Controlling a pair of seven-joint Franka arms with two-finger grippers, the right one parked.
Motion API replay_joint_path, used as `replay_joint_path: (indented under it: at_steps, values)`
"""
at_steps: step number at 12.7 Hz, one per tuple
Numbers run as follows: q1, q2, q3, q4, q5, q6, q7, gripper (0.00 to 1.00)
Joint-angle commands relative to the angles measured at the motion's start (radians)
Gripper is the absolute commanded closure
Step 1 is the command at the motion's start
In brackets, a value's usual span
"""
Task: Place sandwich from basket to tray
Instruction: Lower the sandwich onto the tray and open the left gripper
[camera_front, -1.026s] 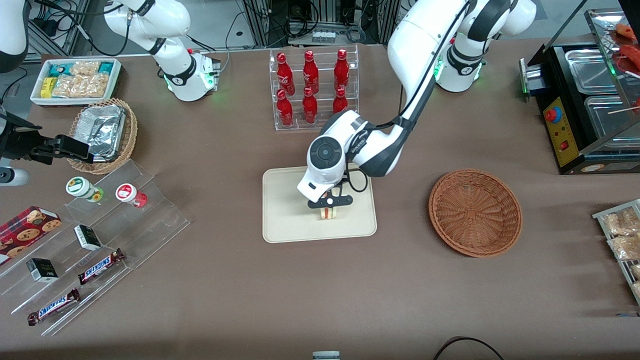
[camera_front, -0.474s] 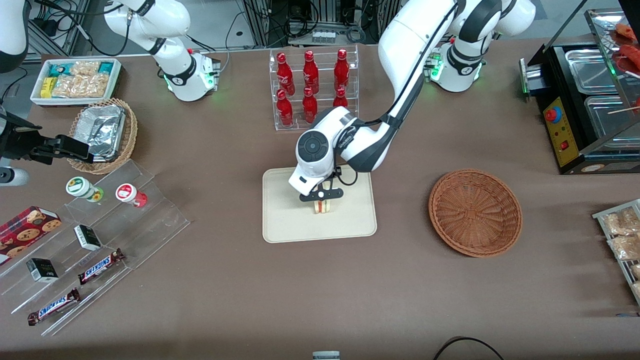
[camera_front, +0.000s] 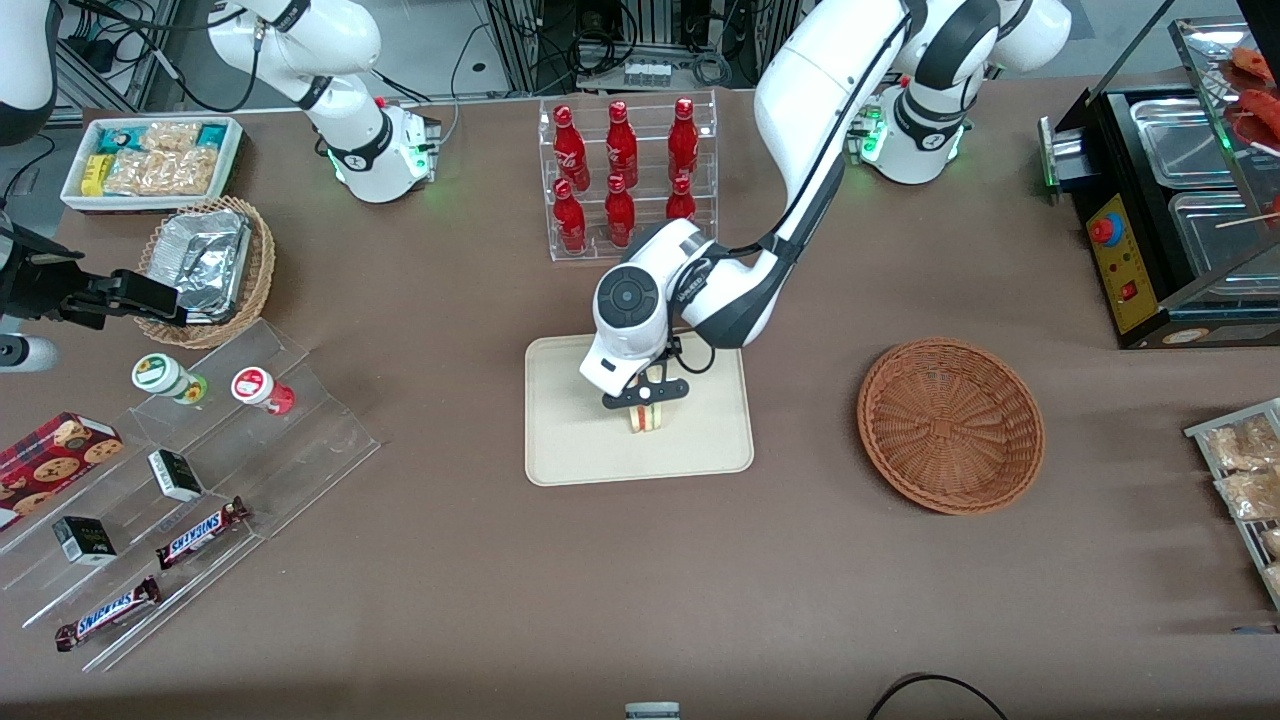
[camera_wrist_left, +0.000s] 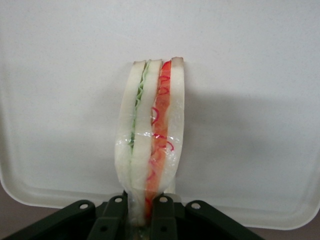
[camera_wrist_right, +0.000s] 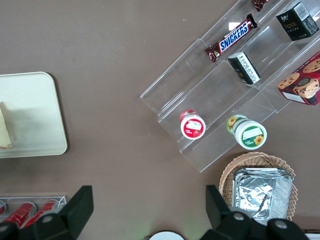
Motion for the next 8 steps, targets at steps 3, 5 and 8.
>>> replay_joint_path:
  at_steps: [3,5,8]
  values:
    - [-0.014,0.022,0.013,0.029,0.01,0.005,-0.024,0.71]
    - [-0.014,0.022,0.013,0.027,0.01,0.005,-0.018,0.0]
    - [-0.011,0.016,0.013,0.032,0.009,0.004,-0.021,0.0]
